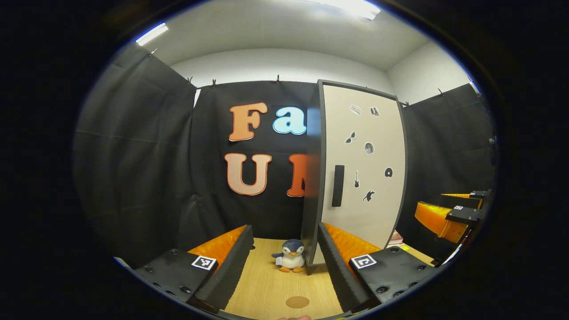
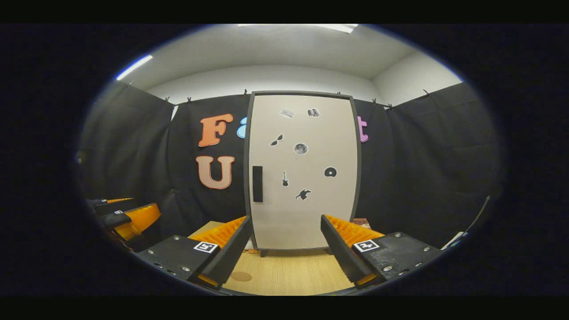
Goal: Open the cabinet door with the right hand, grasp the bottle in the cabinet with the left hand and place it on the coaster, then close the cabinet door with the right hand.
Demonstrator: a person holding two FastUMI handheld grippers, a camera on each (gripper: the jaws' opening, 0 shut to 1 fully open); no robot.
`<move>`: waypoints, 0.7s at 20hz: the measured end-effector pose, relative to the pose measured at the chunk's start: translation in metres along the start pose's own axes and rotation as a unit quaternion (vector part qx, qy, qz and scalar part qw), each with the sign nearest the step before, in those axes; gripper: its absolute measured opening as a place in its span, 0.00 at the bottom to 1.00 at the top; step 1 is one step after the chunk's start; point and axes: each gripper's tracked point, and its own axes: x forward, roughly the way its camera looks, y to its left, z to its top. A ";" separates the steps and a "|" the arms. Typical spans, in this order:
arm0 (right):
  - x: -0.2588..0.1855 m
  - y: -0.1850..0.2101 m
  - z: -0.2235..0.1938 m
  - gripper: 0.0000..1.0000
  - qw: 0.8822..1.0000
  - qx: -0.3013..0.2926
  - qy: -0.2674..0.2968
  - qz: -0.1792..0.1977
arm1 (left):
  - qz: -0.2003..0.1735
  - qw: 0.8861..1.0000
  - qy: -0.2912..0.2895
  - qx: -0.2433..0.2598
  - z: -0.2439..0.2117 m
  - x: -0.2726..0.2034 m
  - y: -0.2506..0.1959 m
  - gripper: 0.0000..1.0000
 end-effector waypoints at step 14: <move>0.104 0.056 0.008 0.97 0.999 -0.005 -0.002 0.032 | 0.021 0.999 0.011 -0.023 -0.013 0.031 0.039 0.96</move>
